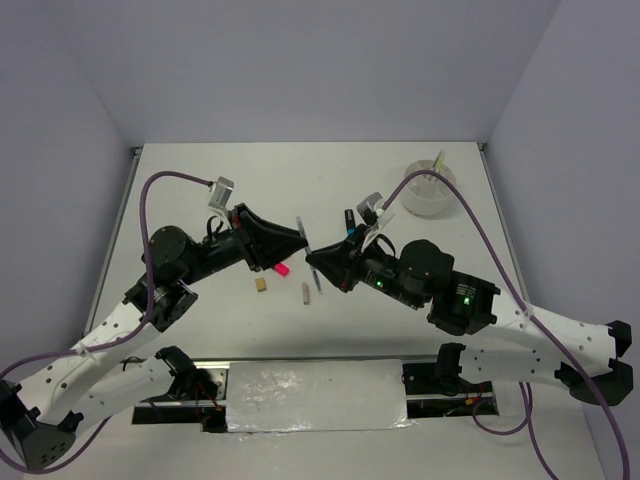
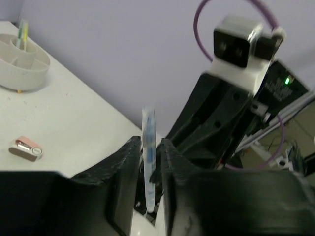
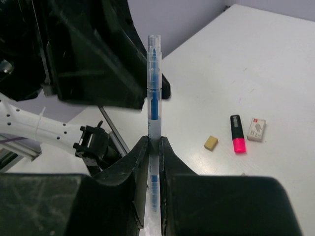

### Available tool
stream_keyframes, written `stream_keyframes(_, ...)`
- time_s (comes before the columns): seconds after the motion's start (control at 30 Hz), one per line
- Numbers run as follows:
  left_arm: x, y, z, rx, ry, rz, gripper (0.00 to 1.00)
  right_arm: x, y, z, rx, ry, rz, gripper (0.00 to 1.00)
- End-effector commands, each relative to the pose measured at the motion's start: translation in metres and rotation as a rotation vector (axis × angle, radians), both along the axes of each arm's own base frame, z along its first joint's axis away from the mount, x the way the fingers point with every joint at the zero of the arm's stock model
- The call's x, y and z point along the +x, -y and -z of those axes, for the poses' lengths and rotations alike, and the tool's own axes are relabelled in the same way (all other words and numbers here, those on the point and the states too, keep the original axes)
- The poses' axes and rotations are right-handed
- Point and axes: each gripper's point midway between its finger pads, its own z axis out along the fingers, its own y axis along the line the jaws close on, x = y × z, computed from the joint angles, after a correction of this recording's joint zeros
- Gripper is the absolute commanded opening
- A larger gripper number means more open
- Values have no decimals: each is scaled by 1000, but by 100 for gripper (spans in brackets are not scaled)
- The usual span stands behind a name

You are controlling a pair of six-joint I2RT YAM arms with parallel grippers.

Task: Sort the stationery into containers
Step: Close the pen cap on the pen.

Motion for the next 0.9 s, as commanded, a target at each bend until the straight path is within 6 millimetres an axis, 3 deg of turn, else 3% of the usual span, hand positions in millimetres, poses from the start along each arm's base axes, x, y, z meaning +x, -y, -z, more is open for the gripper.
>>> stream_keyframes(0.0, -16, 4, -7, 23, 43, 68, 43, 2, -2, -55, 155, 82, 1, 0)
stream_keyframes(0.17, -18, 0, -23, -1, 84, 51, 46, 1, -8, -40, 134, 55, -12, 0)
stream_keyframes(0.23, -19, -1, -26, -9, 93, 52, 41, 1, -8, -47, 165, 62, -14, 0)
stream_keyframes(0.53, -34, -3, -33, -44, 186, 105, 11, -15, -23, -37, 143, 67, -127, 0)
stream_keyframes(0.6, -41, -3, -37, -59, 235, 129, 6, -22, -27, -32, 122, 73, -180, 13)
stream_keyframes(0.63, -48, -4, -39, -58, 274, 158, 4, -23, -28, -28, 109, 65, -184, 29)
stream_keyframes(0.73, -59, -5, -44, -55, 339, 192, 2, -24, -29, -18, 92, 53, -193, 49)
stream_keyframes(0.87, -73, -5, -50, -56, 404, 264, 1, -26, -32, -11, 74, 50, -212, 53)
